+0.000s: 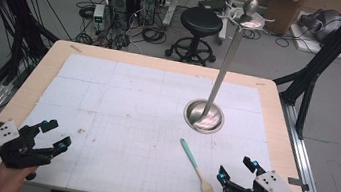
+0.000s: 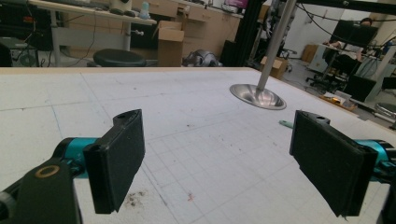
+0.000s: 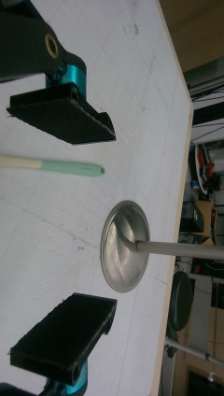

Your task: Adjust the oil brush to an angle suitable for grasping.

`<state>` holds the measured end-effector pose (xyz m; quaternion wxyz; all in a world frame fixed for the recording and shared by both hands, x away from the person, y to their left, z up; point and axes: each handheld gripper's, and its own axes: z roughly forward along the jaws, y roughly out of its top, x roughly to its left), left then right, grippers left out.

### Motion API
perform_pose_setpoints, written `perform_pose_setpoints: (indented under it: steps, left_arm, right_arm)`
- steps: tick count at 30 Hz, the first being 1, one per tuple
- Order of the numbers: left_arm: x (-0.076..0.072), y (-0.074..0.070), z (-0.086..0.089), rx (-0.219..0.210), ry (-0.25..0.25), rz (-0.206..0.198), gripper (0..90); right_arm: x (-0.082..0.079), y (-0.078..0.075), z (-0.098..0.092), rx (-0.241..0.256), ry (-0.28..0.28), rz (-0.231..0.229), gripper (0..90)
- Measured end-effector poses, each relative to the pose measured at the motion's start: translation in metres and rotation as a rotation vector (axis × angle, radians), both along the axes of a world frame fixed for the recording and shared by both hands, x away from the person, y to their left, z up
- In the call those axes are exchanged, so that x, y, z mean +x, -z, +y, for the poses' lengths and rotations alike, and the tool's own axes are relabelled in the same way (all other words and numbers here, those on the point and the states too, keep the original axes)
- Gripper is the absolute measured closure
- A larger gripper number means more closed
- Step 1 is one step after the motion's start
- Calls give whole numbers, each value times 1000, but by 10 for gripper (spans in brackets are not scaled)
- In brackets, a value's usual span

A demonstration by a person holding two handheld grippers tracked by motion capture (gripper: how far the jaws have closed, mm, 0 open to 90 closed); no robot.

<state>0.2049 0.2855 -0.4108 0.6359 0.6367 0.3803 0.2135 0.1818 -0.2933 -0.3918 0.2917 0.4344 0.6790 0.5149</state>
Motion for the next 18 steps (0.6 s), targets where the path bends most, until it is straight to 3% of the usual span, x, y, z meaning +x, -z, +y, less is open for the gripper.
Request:
perform_pose_setpoints:
  steps: [4, 13, 18]
  left_arm:
    - [1, 0, 0, 2, -3, 0, 194]
    - [0, 1, 0, 3, 2, 3, 197]
    - [-1, 1, -1, 11, 12, 3, 199]
  right_arm:
    - [0, 2, 0, 15, 6, 14, 155]
    - [0, 0, 6, -13, 3, 13, 156]
    - [1, -2, 14, -25, -17, 39, 166]
